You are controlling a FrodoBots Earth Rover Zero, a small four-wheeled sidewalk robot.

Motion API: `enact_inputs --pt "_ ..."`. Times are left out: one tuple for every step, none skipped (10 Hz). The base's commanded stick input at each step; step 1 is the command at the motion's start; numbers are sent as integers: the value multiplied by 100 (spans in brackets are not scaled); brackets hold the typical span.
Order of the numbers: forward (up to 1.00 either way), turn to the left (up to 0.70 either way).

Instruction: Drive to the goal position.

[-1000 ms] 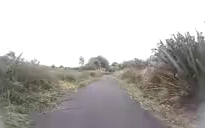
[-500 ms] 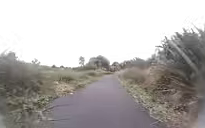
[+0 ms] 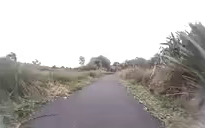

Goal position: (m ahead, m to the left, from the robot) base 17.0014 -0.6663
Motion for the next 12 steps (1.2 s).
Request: enact_inputs --pt "85 0" --pt "85 0" --pt "85 0" --pt "85 0" --pt "85 0" --pt "85 0" --pt "85 0" --pt "85 -16" --pt "85 -34" --pt "85 -34" --pt "85 -12" --pt "85 0"
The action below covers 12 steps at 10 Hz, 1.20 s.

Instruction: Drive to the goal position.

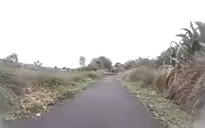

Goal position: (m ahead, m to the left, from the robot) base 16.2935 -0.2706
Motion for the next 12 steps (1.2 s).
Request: enact_inputs --pt "85 0" --pt "85 0" --pt "85 0" --pt "85 0" --pt "85 0" --pt "85 0" --pt "85 0" --pt "85 0" --pt "85 0" --pt "85 0" --pt "85 0" --pt "85 0"
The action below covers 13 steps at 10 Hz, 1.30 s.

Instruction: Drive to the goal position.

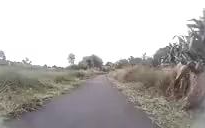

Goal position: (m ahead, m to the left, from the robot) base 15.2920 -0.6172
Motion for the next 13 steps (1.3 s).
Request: enact_inputs --pt "85 0" --pt "85 0" --pt "85 0" --pt "85 0" --pt "85 0" --pt "85 0" --pt "85 0" --pt "85 0" --pt "85 0" --pt "85 0" --pt "85 0" --pt "85 0" --pt "85 0"
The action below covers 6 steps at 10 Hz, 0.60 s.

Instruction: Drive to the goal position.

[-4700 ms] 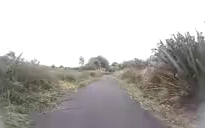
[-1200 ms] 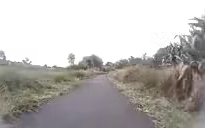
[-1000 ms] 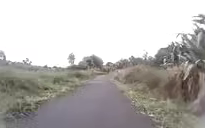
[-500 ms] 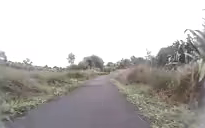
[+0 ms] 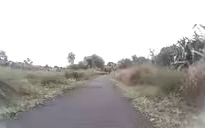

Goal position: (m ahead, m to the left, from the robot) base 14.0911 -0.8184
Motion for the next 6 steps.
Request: enact_inputs --pt "85 0" --pt "85 0" --pt "85 0" --pt "85 0" --pt "85 0" --pt "85 0"
